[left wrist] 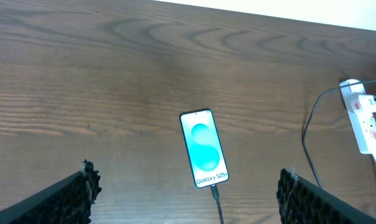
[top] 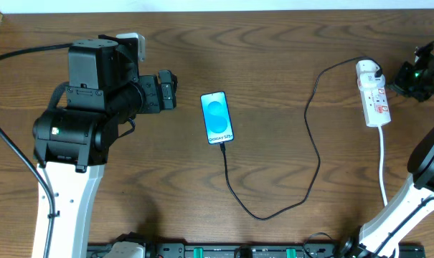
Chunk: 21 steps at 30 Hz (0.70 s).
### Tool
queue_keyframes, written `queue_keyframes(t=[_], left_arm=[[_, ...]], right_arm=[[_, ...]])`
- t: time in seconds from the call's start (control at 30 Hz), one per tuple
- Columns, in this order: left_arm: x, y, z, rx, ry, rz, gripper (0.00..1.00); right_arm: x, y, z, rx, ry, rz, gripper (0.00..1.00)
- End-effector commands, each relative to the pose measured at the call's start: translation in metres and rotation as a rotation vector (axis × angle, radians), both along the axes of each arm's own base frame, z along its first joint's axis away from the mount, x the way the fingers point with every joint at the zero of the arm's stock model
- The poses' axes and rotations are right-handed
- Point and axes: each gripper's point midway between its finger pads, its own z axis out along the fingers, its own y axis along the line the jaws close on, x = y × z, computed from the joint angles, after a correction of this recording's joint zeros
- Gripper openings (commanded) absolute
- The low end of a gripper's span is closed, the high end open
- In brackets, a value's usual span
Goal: Plug charger to phone and switch on socket
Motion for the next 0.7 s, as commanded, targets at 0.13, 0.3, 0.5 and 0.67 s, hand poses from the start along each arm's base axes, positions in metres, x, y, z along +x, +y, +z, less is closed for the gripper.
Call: queue_keyframes(t=[0.13,0.3,0.5,0.67], left_arm=[[0.0,0.003,-0.002,0.007,0.004,0.015,0.93],[0.0,0.003,-0.001,0.007,0.004,0.015,0.93],[0.0,0.003,-0.001,0.007,0.004,0.015,0.93],[0.0,0.003,-0.002,0.007,0.005,0.014,0.93]], right_arm=[[0.002,0.018,-0.042,0.084,0.042,0.041,0.01],[0.001,0.032,-0.061,0.119,0.077,0.066,0.01],[-0.013,0.041,-0.064,0.136,0.132,0.106,0.01],[-0.014,0.058,-0.064,0.134,0.151,0.16,0.01]])
